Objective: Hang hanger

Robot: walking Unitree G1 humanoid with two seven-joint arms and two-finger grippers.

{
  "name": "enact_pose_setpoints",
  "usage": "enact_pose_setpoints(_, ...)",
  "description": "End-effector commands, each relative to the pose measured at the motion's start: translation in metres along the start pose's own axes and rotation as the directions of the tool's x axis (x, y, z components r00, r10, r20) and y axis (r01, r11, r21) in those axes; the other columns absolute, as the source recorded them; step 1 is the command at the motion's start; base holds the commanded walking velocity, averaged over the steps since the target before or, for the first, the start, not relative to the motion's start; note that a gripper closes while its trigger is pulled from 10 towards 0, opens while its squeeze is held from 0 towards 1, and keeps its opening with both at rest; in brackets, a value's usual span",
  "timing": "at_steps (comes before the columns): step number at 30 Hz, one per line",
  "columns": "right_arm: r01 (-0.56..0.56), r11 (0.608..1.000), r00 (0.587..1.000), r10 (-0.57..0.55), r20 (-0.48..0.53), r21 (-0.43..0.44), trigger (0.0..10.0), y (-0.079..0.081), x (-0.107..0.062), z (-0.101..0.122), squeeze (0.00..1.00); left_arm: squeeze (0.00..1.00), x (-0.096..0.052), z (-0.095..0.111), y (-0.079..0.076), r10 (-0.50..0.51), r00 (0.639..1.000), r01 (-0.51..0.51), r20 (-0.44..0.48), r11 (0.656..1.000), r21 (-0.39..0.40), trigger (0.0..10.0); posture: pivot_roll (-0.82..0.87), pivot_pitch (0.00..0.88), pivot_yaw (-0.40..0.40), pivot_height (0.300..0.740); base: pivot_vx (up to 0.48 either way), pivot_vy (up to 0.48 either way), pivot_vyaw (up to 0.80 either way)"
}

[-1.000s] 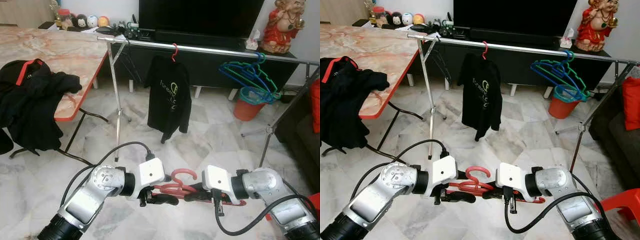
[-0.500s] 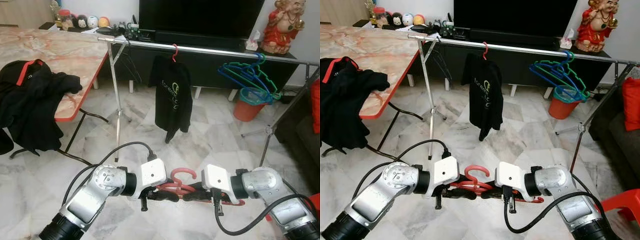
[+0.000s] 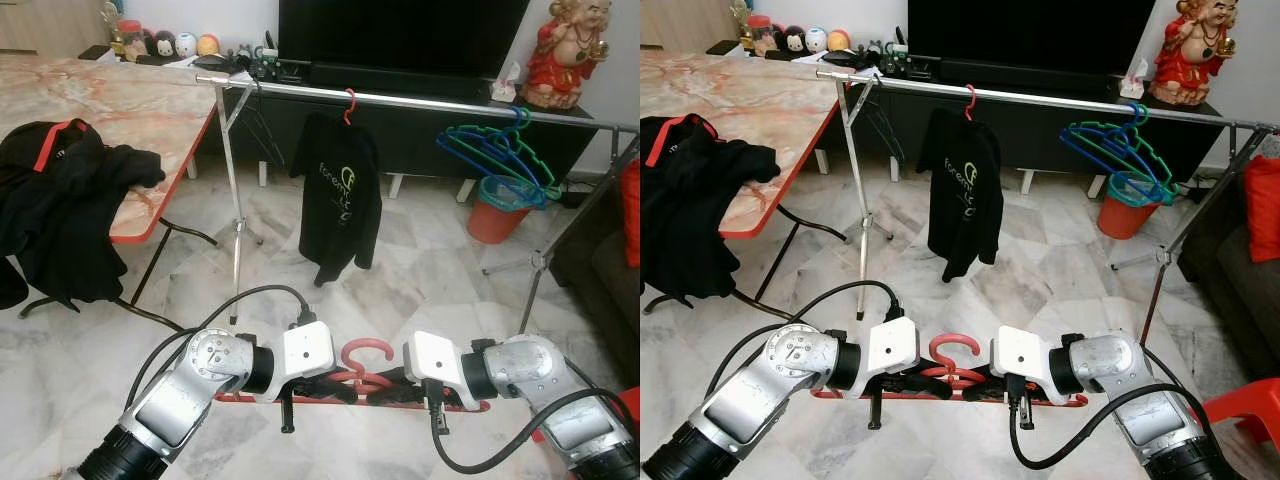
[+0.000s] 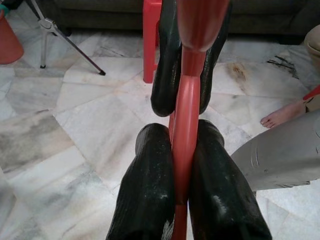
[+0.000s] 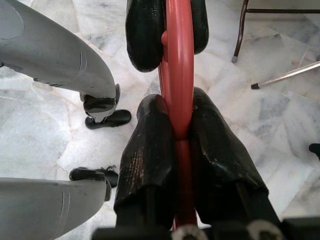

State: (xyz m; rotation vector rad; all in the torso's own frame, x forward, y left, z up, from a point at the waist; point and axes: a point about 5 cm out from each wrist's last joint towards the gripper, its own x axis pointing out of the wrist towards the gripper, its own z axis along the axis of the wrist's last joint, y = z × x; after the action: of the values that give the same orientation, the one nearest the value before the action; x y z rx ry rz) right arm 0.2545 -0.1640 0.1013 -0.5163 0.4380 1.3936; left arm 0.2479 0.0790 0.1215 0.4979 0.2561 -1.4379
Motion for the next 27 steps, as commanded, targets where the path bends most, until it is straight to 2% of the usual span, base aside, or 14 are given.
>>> enact_pose_setpoints(1,0.039,0.999,0.999,-0.039,0.017,-0.03,10.0,-0.007,-0.007,0.008,0.0,0.0,0.002,0.001,0.0,-0.004,1.0,0.004,-0.006,1.0,-0.005,0.0,0.02,0.0,-0.118,0.74,0.0,0.0,0.0)
enact_pose_setpoints(4,0.042,0.999,0.999,-0.041,0.02,-0.027,10.0,-0.007,-0.007,0.007,0.0,0.0,0.001,0.0,0.001,-0.007,1.0,0.007,-0.007,1.0,-0.002,0.0,0.02,0.0,-0.118,0.74,0.0,0.0,0.0)
enact_pose_setpoints(5,0.041,0.999,0.999,-0.041,0.021,-0.027,10.0,-0.007,-0.007,0.007,0.1,0.0,0.001,0.0,0.001,-0.008,1.0,0.008,-0.007,1.0,-0.001,0.0,0.02,0.0,-0.118,0.74,0.0,0.0,0.0)
enact_pose_setpoints(6,0.048,0.999,0.999,-0.047,0.026,-0.024,10.0,-0.008,-0.007,0.007,0.85,0.0,0.001,0.0,0.001,-0.009,1.0,0.009,-0.007,1.0,0.001,0.0,0.02,0.0,-0.118,0.74,0.0,0.0,0.0)
enact_pose_setpoints(7,0.048,0.999,0.999,-0.047,0.026,-0.024,10.0,-0.008,-0.007,0.007,0.85,0.0,0.001,0.0,0.001,-0.009,1.0,0.009,-0.007,1.0,0.001,0.0,0.02,0.0,-0.118,0.74,0.0,0.0,0.0)
enact_pose_setpoints(8,0.055,0.998,0.998,-0.054,0.027,-0.021,10.0,-0.009,-0.007,0.006,1.0,0.0,0.001,0.0,0.001,-0.009,1.0,0.009,-0.008,1.0,0.002,0.0,0.02,0.0,-0.117,0.74,0.0,0.0,0.0)
enact_pose_setpoints(14,0.038,0.999,0.999,-0.037,0.026,-0.01,10.0,-0.008,-0.009,0.005,1.0,0.0,-0.001,-0.003,0.001,-0.015,1.0,0.015,-0.027,1.0,0.007,0.0,0.02,0.0,-0.119,0.74,0.0,0.0,0.0)
enact_pose_setpoints(19,0.032,0.999,0.999,-0.032,0.02,-0.011,10.0,-0.008,-0.01,0.004,1.0,0.0,-0.006,-0.012,0.002,-0.018,0.996,0.02,-0.088,1.0,0.023,0.0,0.02,0.0,-0.12,0.74,0.0,0.0,0.0)
enact_pose_setpoints(21,0.029,1.0,1.0,-0.029,0.008,-0.013,10.0,-0.008,-0.012,0.003,1.0,0.0,-0.008,-0.017,0.004,0.004,0.992,0.001,-0.126,0.999,0.043,0.0,0.02,0.0,-0.121,0.74,0.0,0.0,0.0)
enact_pose_setpoints(26,0.058,0.998,0.998,-0.058,-0.013,0.001,10.0,-0.01,-0.016,-0.001,1.0,0.0,-0.016,-0.022,0.009,0.052,0.989,-0.048,-0.141,0.998,0.032,0.0,0.02,0.0,-0.12,0.74,0.0,0.0,0.0)
enact_pose_setpoints(27,0.105,0.994,0.994,-0.104,-0.033,0.022,10.0,-0.014,-0.02,-0.008,1.0,0.0,-0.022,-0.027,0.012,0.088,0.983,-0.085,-0.159,0.996,0.026,0.0,0.02,0.0,-0.12,0.74,0.0,0.0,0.0)
